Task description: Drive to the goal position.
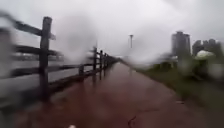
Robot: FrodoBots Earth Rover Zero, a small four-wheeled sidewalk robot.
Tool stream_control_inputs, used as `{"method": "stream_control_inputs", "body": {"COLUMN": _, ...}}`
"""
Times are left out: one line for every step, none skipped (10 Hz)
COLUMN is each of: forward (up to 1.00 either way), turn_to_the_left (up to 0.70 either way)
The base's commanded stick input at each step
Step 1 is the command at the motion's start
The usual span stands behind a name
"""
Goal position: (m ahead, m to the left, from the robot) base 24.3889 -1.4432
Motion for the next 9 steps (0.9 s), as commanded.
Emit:
{"method": "stream_control_inputs", "body": {"forward": 1.00, "turn_to_the_left": -0.37}}
{"method": "stream_control_inputs", "body": {"forward": 1.00, "turn_to_the_left": -0.25}}
{"method": "stream_control_inputs", "body": {"forward": 1.00, "turn_to_the_left": -0.19}}
{"method": "stream_control_inputs", "body": {"forward": 1.00, "turn_to_the_left": -0.13}}
{"method": "stream_control_inputs", "body": {"forward": 1.00, "turn_to_the_left": 0.00}}
{"method": "stream_control_inputs", "body": {"forward": 1.00, "turn_to_the_left": 0.00}}
{"method": "stream_control_inputs", "body": {"forward": 1.00, "turn_to_the_left": -0.03}}
{"method": "stream_control_inputs", "body": {"forward": 1.00, "turn_to_the_left": -0.13}}
{"method": "stream_control_inputs", "body": {"forward": 1.00, "turn_to_the_left": -0.25}}
